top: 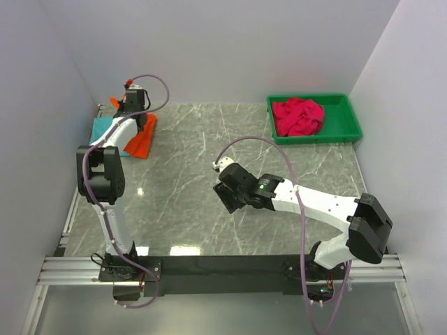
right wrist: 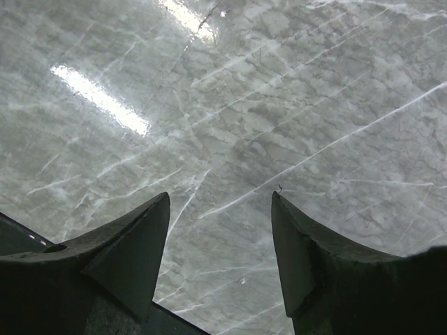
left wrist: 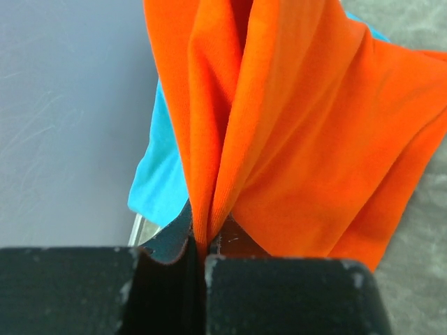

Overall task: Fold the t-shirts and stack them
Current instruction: Neatly place the folded tshirt to the corner

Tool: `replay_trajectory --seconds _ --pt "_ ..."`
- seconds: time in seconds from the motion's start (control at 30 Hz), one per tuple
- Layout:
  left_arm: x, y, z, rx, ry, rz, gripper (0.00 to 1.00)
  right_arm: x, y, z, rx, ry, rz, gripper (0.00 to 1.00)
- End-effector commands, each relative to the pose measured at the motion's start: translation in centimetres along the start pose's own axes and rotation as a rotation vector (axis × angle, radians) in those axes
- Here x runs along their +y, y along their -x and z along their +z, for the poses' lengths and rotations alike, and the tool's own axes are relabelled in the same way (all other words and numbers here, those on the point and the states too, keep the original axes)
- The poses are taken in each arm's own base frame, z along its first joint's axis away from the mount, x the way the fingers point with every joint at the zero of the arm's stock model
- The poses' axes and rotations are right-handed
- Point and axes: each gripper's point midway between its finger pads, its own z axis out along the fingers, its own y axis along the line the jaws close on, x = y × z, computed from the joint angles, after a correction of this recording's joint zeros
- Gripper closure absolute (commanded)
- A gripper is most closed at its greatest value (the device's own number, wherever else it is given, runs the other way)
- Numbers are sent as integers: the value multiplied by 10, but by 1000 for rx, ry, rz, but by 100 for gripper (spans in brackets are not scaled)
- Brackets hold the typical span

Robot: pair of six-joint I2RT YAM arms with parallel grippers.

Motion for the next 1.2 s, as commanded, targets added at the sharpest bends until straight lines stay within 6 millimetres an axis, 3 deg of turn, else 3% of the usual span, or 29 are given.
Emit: replay_trajectory --seconds 0.0,0.03,0.17,0.8,1.17 --pt "20 35 -5 -115 -24 -161 99 0 14 -3 -28 -8 -11 34" --pt "16 33 -5 -116 -48 -164 99 -1 15 -3 -28 -9 -12 34" --pt "37 23 11 -88 -29 -190 99 0 13 0 -19 -10 -16 34" --pt "82 -22 64 7 112 -324 99 1 6 11 39 -20 -53 35" --pt "90 -35 79 34 186 -291 96 1 6 13 55 -24 -60 35"
